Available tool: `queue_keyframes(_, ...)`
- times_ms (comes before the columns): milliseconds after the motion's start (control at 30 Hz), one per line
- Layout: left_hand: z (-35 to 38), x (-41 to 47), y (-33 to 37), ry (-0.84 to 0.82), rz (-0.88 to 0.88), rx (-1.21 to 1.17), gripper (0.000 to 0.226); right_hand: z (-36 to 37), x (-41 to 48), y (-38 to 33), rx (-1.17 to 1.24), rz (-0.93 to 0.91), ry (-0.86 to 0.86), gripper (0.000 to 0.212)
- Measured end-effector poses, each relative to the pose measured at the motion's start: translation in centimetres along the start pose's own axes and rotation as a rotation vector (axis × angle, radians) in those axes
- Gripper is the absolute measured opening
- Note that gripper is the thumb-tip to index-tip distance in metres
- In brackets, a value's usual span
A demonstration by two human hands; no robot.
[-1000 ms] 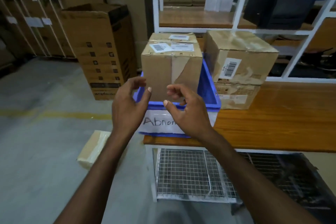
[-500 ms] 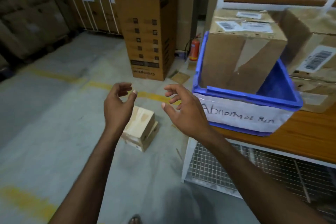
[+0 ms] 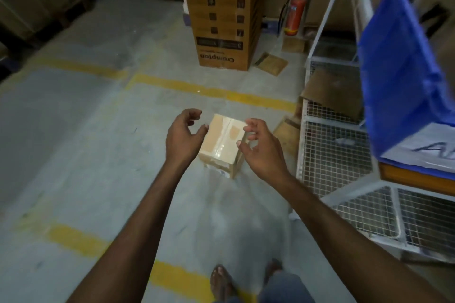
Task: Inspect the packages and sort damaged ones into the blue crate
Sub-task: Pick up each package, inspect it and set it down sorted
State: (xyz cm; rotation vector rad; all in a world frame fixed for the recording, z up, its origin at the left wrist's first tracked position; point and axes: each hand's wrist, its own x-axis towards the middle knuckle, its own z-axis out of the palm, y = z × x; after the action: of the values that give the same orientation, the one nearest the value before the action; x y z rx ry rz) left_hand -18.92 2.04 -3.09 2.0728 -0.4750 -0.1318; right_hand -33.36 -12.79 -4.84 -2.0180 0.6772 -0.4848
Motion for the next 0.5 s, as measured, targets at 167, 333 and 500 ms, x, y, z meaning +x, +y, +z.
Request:
queue_keyframes(167,1.2,4.9,-6.2,-0.05,-0.082,0.032,0.039,6.4,4.8,2.7,-0.047,0.1,-0.007,0.061)
queue_keyframes(333,4.8,9.2,-12.9,-0.088,-0.139,0.062,0.044,12.3,9.8,7.7,-0.095,0.194,-0.012,0.055)
queue_keyframes(500,10.1,11.7,-21.5,-0.133,-0.227,0.06,0.048,18.5,13.8,14.6,-0.158,0.321,-0.054,0.057)
